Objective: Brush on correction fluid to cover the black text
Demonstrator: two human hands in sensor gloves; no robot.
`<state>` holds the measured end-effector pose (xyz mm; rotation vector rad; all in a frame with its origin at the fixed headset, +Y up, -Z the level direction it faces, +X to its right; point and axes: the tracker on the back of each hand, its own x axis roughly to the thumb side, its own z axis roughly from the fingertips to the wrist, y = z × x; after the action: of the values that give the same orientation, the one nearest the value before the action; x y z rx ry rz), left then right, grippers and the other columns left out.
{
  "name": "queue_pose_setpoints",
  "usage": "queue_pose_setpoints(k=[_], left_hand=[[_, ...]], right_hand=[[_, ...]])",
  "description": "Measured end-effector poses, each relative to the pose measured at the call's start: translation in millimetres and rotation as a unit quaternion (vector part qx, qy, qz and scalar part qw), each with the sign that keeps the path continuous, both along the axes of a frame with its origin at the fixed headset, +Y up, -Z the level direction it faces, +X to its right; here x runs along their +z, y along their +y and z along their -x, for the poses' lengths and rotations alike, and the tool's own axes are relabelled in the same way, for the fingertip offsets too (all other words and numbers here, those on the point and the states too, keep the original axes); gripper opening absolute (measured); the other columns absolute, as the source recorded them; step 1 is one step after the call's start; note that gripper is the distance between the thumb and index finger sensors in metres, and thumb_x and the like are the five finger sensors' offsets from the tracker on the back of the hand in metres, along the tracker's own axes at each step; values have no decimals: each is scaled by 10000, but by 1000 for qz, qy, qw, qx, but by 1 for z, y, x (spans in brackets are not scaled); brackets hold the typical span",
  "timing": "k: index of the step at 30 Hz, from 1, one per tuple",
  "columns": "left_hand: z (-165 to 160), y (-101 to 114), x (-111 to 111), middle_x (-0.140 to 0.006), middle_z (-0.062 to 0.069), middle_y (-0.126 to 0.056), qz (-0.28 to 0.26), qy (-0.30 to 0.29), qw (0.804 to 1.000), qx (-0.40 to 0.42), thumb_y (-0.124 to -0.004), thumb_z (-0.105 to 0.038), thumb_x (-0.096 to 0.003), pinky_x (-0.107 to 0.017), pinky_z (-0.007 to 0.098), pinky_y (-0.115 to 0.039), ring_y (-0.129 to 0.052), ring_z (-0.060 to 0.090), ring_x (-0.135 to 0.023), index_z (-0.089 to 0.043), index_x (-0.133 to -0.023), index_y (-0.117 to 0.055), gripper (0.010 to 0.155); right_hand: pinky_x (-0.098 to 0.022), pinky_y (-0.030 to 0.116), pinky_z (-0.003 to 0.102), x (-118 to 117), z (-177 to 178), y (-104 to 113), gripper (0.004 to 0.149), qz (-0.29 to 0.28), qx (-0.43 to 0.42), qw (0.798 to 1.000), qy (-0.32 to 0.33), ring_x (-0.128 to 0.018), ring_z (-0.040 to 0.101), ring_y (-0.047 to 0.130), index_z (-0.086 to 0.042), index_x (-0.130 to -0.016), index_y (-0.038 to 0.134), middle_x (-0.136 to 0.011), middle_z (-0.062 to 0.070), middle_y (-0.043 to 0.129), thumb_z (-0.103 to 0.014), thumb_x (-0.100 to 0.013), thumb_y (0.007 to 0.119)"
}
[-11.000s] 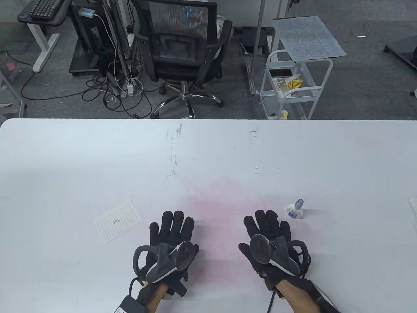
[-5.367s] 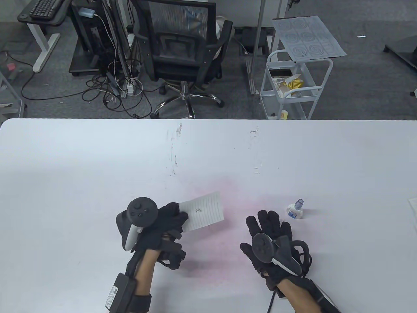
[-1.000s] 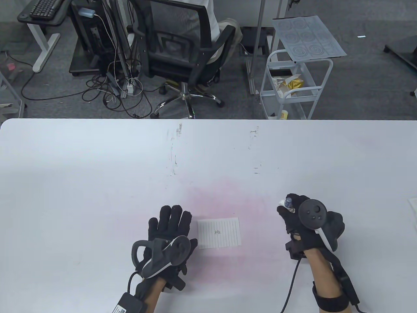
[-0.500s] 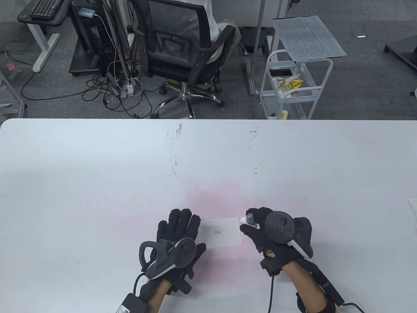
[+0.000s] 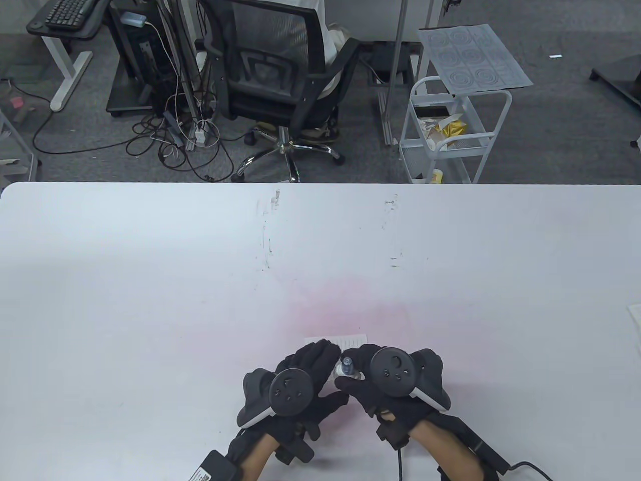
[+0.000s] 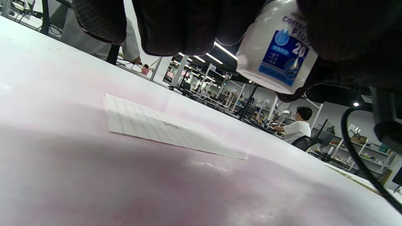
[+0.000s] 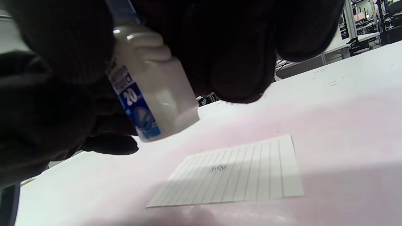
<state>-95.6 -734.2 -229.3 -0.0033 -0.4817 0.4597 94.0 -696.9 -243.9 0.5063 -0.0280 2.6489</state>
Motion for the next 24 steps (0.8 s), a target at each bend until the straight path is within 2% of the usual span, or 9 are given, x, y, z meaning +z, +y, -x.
queue_pose_setpoints(k=[6, 11, 18, 24], left_hand=[[2, 0, -1, -1005, 60, -804, 0, 4, 999, 50, -848, -604, -348, -677, 529, -721, -906, 287, -891, -238, -985, -662, 757], [5, 1, -2, -865, 57, -931, 4, 8, 996, 94, -891, -549, -342, -616, 489, -790, -1025, 251, -723, -203, -926, -738, 695], [9, 1, -3, -778, 57, -989, 15, 9, 992, 123, -926, -527, -324, -569, 472, -830, -1069, 237, -618, -186, -877, -790, 664], [10, 0, -4, -767, 50, -991, 12, 14, 993, 118, -929, -526, -323, -566, 470, -827, -1066, 237, -606, -211, -856, -804, 631]], right_hand=[[-536, 730, 549, 3, 2, 1, 584, 16, -21, 1000, 12, -521, 295, 990, -185, -792, 814, -726, 56, 869, -558, -345, 845], [-524, 740, 547, 8, 4, 4, 582, 6, -41, 999, 15, -510, 295, 998, -175, -790, 815, -720, 67, 873, -557, -351, 831], [-501, 765, 545, 13, 6, 5, 588, -10, -54, 998, 3, -492, 292, 1022, -165, -782, 825, -706, 76, 887, -555, -343, 837], [-517, 746, 546, 14, 4, 9, 630, -34, -69, 997, -2, -521, 297, 1003, -171, -803, 804, -733, 71, 867, -590, -334, 833]])
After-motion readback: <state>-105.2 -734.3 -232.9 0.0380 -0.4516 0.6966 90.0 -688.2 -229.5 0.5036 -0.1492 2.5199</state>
